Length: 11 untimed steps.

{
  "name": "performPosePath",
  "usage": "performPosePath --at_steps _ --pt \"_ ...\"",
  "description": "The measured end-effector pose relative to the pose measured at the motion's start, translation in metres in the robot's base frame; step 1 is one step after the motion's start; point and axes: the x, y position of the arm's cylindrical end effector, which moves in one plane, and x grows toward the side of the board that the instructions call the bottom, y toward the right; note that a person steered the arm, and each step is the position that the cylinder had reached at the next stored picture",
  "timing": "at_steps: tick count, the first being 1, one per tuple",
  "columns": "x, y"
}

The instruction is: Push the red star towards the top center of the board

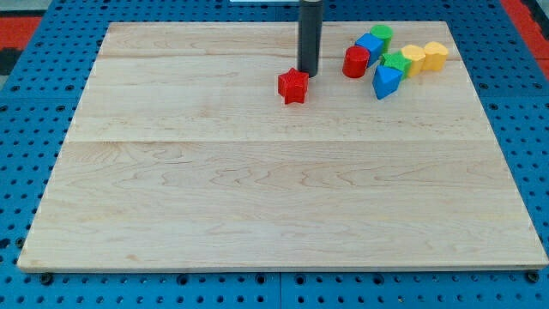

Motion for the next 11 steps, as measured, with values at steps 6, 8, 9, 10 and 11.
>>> performPosePath --at_steps 6,8,9,10,11 --pt "0.069 -0.066" --pt "0.023 -0.07" --pt "0.02 -0.076" --pt "0.071 -0.094" --pt "0.099 -0.059"
